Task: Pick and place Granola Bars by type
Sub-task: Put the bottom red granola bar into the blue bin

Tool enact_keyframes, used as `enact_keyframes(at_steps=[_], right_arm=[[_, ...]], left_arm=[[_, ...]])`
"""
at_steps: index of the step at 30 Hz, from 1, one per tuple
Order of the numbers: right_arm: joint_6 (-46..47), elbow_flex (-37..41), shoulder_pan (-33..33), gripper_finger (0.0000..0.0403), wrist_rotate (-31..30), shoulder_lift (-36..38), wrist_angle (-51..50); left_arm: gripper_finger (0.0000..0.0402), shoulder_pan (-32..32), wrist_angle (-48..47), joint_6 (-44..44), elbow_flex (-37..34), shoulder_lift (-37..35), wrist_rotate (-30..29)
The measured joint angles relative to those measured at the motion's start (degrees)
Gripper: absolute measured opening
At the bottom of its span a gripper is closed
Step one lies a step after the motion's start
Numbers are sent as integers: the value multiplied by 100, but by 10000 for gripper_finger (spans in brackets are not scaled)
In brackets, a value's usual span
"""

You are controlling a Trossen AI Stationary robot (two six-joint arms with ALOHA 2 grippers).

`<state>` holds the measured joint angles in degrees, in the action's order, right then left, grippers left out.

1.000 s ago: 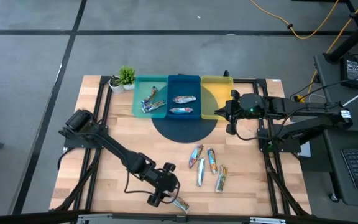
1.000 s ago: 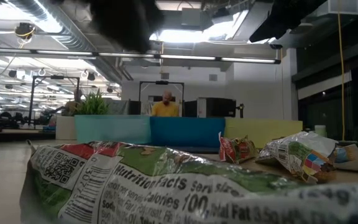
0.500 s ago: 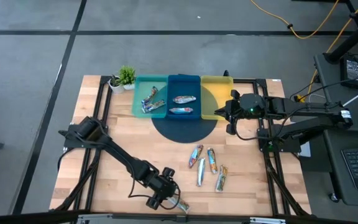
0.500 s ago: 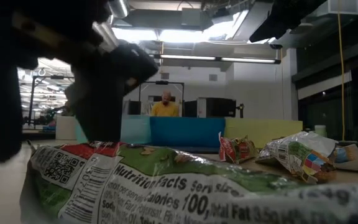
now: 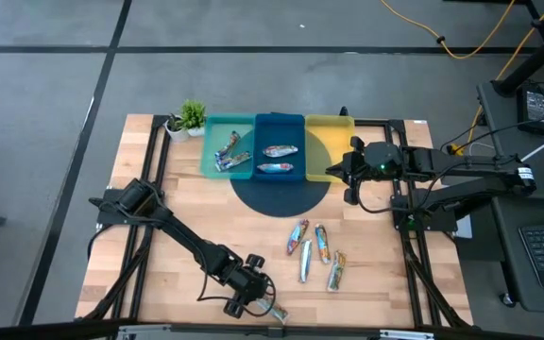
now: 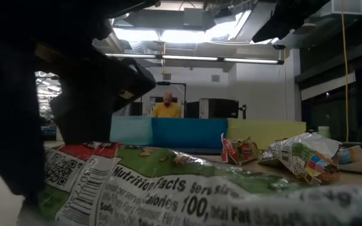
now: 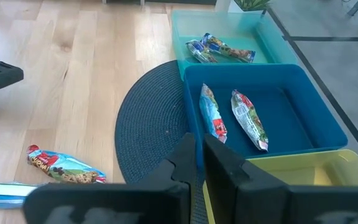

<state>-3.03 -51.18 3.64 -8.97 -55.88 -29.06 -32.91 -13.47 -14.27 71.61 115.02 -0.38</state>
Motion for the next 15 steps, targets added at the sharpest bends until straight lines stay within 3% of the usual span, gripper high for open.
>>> enact_keyframes(at_steps=[9,15], right_arm=[[0,0,-2,34,-1,-1,0],[0,0,0,34,-2,-2,0]], left_arm=[[48,0,6,-357,0,0,100],[18,14,-12,-456,0,-148,154]])
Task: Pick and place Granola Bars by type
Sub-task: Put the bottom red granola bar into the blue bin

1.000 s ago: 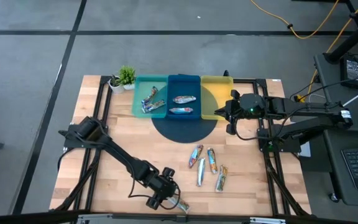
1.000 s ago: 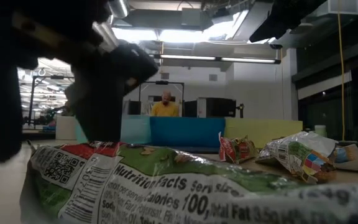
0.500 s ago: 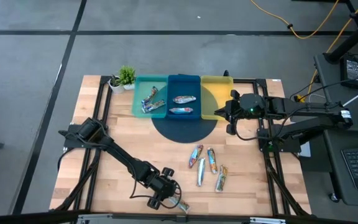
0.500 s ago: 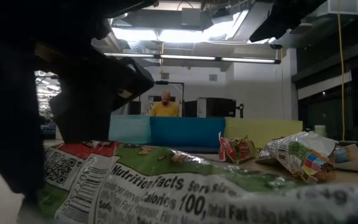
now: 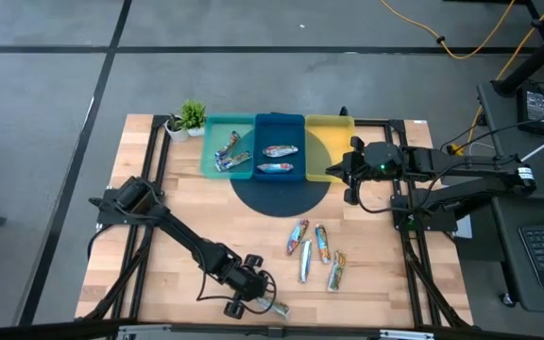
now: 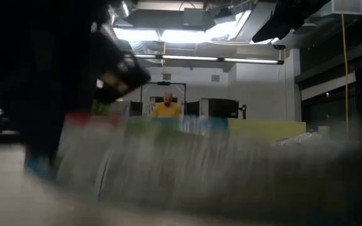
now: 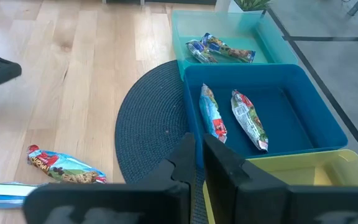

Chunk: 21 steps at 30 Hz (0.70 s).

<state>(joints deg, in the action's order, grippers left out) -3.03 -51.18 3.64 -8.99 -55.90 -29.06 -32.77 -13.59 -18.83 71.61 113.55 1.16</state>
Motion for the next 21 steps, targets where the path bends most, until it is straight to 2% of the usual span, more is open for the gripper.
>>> enact_keyframes(at_steps=[9,16,21], right_arm=[[2,0,-2,34,0,2,2],[2,0,0,34,0,2,0],[24,0,-1,34,0,2,0]], left_arm=[[19,119,-135,13,0,-646,-318],[18,297,-994,-346,0,-1188,-457],[19,411,-1215,-613,0,-1658,-734]])
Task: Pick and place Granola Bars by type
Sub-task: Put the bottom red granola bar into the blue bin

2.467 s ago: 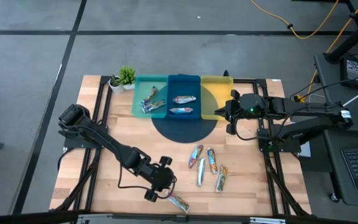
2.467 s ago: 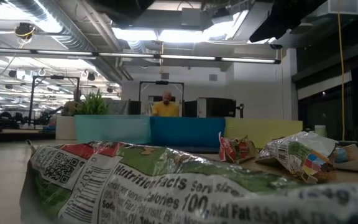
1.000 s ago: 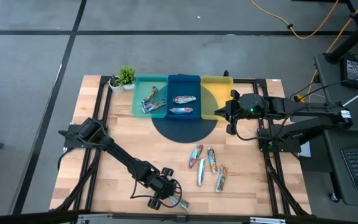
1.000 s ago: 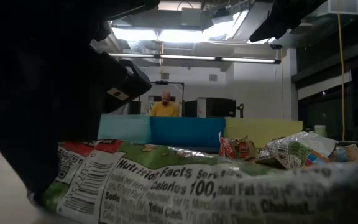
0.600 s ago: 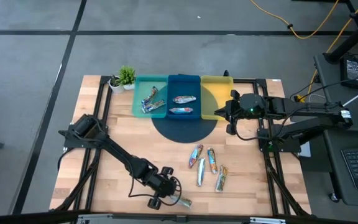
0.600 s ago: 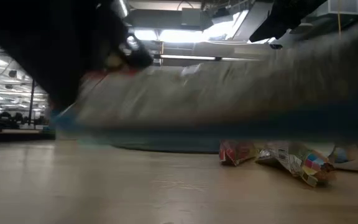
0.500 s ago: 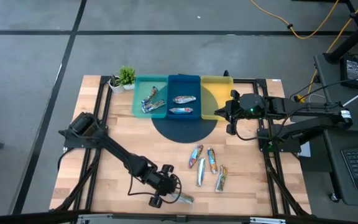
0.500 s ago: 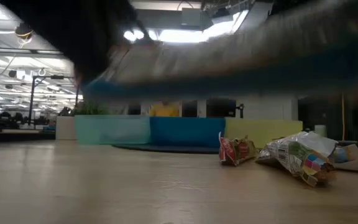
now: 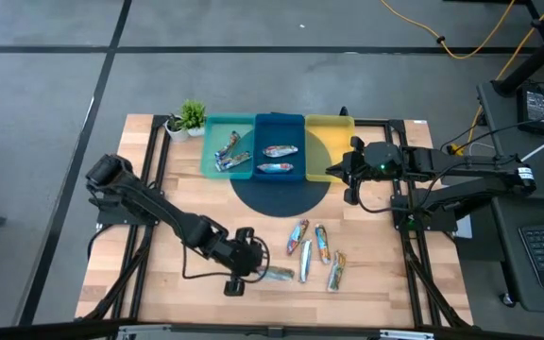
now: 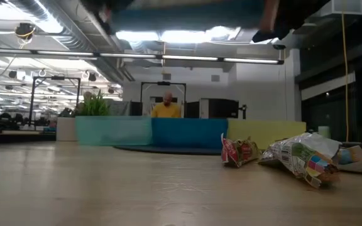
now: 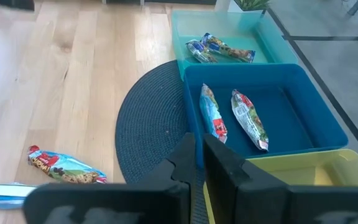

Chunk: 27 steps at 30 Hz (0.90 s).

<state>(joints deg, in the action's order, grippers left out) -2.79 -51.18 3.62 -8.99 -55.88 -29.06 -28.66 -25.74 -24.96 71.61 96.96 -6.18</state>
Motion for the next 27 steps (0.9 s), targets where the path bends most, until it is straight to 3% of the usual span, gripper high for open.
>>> enact_keyframes(at_steps=[10,27], right_arm=[[107,0,-1,34,0,-1,1],[83,0,0,34,0,0,45]], left_arm=[[19,241,-222,-204,0,-837,-594],[19,1391,-675,-291,116,-1518,-419]])
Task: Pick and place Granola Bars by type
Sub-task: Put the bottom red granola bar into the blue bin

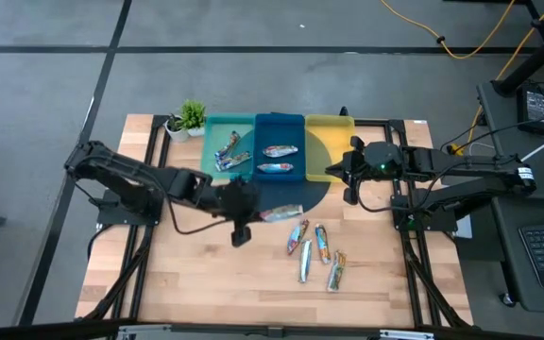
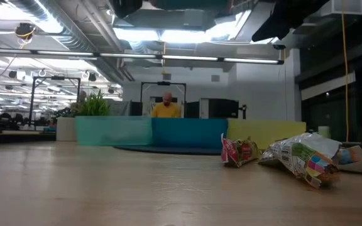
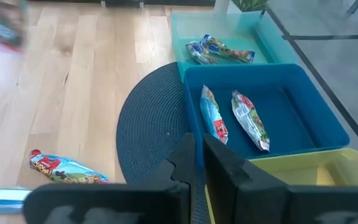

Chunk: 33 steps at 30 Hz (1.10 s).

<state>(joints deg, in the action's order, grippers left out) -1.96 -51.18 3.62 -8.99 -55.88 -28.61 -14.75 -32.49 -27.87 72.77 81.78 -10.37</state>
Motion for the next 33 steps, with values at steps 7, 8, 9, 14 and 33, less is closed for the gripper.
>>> enact_keyframes(at_steps=[7,8,9,14,33], right_arm=[[-452,-2,2,34,-3,-1,309],[-542,-2,0,34,-11,0,357],[-594,-2,0,34,-47,-1,437],[-599,-2,106,34,-404,-2,730],[-739,-2,1073,34,352,0,657]], left_arm=[[19,917,-992,348,734,120,352],[19,1063,-991,412,841,120,357],[19,1210,-1003,469,944,120,391],[19,1981,-1045,733,1495,120,509],[19,3123,-2732,963,4547,1965,510]])
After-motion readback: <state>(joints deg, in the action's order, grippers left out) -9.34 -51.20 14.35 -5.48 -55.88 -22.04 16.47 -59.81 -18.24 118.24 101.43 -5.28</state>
